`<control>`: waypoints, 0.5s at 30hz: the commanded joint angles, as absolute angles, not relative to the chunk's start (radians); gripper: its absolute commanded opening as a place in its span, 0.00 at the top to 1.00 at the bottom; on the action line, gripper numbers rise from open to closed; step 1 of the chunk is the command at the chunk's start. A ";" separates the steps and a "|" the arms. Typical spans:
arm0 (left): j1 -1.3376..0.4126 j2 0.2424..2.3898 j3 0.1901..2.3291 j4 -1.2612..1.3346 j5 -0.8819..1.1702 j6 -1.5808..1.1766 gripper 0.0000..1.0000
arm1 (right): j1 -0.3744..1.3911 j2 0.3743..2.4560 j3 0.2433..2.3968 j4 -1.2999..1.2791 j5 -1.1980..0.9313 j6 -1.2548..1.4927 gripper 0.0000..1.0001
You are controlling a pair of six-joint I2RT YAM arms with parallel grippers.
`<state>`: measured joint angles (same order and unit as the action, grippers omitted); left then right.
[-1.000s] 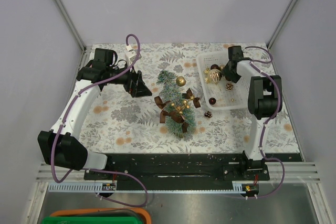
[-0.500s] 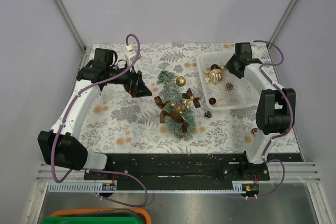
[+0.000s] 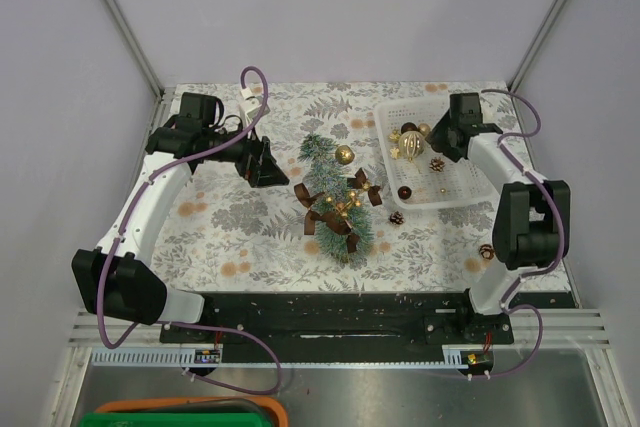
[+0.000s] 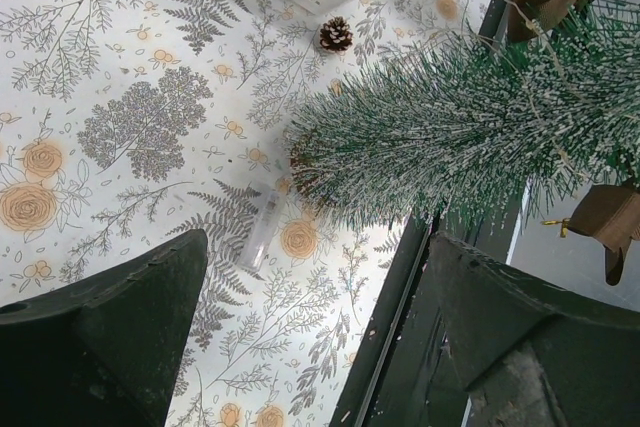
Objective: Decorate the small christmas tree
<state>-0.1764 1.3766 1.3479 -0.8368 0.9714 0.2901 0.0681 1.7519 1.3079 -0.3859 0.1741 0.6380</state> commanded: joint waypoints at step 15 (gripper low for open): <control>-0.172 1.388 1.359 -0.845 1.037 0.330 0.04 | 0.083 1.022 0.954 -0.597 -0.540 0.566 0.64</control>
<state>-0.1764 1.3872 1.3479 -0.8673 0.9901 0.3073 0.0769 1.1099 0.9970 -0.5064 -0.3016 0.6041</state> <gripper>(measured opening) 0.964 0.579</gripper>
